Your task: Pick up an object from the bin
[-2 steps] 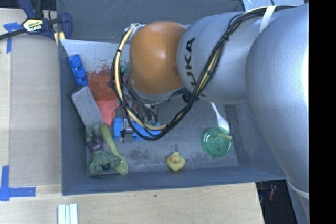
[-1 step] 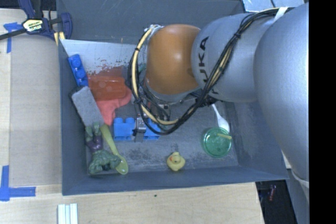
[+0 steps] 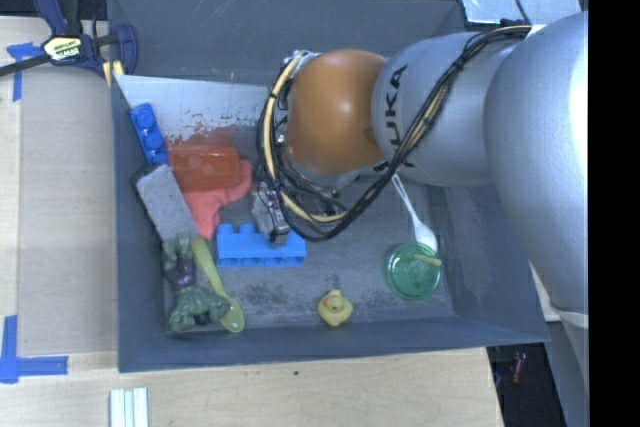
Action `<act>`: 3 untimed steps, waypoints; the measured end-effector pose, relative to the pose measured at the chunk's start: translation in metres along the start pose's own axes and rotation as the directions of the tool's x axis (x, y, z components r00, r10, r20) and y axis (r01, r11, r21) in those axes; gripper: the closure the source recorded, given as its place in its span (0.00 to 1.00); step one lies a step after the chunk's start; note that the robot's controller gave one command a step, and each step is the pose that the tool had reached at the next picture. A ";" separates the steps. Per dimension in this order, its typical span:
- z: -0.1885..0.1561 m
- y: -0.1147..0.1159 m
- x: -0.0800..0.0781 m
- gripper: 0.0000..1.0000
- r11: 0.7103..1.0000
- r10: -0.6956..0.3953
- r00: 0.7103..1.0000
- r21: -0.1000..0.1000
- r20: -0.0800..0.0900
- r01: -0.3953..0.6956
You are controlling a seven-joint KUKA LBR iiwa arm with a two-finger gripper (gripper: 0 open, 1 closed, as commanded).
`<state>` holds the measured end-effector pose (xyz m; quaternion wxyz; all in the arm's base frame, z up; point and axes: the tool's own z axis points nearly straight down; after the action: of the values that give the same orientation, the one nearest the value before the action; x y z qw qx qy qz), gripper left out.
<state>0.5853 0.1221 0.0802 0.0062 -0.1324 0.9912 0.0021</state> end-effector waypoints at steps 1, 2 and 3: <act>0.001 0.000 0.001 0.00 1.000 0.000 1.000 0.000 -0.003 0.000; 0.001 0.000 0.001 0.00 1.000 0.000 1.000 -0.001 -0.004 0.000; -0.042 -0.022 0.033 0.00 1.000 0.003 1.000 -0.001 -0.008 -0.003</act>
Offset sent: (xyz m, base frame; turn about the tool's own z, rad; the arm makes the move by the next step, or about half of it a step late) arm 0.0000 0.0000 0.0000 0.0000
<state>0.5591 0.0916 0.1218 0.0019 -0.1311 0.9914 0.0022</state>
